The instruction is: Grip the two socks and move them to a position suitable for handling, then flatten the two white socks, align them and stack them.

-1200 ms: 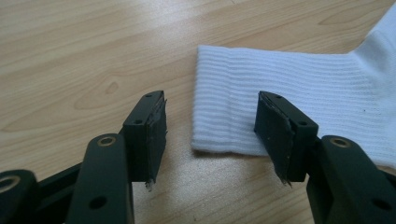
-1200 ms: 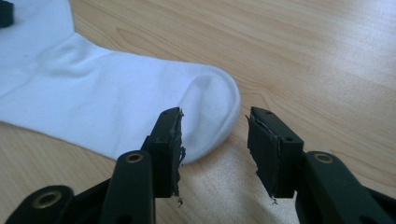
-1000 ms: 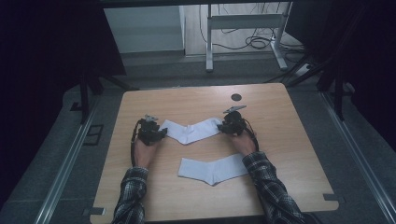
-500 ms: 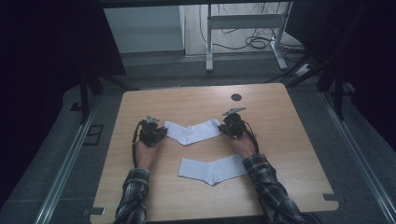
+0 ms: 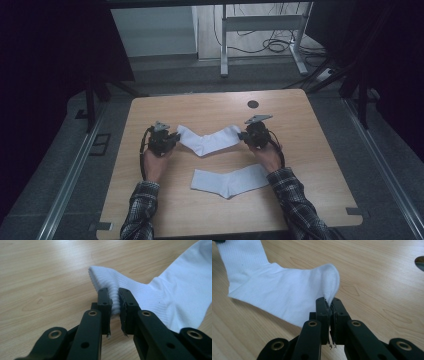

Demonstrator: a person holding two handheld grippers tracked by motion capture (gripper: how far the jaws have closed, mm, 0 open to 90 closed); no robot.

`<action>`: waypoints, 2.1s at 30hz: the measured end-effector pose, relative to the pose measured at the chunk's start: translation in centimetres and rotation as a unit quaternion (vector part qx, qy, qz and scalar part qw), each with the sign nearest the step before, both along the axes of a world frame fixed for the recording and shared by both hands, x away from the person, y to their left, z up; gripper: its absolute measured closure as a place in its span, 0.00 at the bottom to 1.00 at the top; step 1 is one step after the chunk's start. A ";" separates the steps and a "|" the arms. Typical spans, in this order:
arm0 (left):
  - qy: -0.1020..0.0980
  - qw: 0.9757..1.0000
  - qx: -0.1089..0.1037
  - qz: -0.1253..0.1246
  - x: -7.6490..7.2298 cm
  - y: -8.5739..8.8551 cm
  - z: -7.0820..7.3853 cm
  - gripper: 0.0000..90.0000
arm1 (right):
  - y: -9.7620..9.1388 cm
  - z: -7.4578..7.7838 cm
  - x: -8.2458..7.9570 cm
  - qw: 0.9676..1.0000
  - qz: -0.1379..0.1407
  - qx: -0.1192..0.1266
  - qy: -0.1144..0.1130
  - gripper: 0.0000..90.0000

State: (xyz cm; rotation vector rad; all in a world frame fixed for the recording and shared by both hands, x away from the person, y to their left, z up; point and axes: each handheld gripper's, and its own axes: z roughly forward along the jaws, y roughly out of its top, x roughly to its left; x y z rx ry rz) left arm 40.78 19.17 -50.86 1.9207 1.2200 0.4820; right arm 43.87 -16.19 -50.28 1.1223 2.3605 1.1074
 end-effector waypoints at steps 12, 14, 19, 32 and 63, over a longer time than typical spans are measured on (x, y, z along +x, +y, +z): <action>-0.021 0.999 -0.003 -0.028 -2.3 -1.4 1.9 0.89 | -2.3 1.9 -2.3 1.000 0.001 0.007 -0.015 0.95; -0.024 0.999 -0.003 -0.033 -2.7 -1.7 2.0 0.89 | -2.6 2.1 -2.8 1.000 0.002 0.008 -0.018 0.95; -0.028 0.998 0.002 -0.048 -3.9 -2.4 2.2 0.89 | -3.4 2.4 -3.9 1.000 0.003 0.005 -0.019 0.95; -0.044 0.996 -0.006 -0.073 -7.9 -4.0 2.3 0.88 | -5.7 2.8 -7.9 1.000 0.005 0.003 -0.022 0.95; -0.018 0.996 0.013 -0.082 -15.6 -6.8 -1.7 0.83 | -8.6 -0.5 -14.0 1.000 0.010 -0.013 0.025 0.95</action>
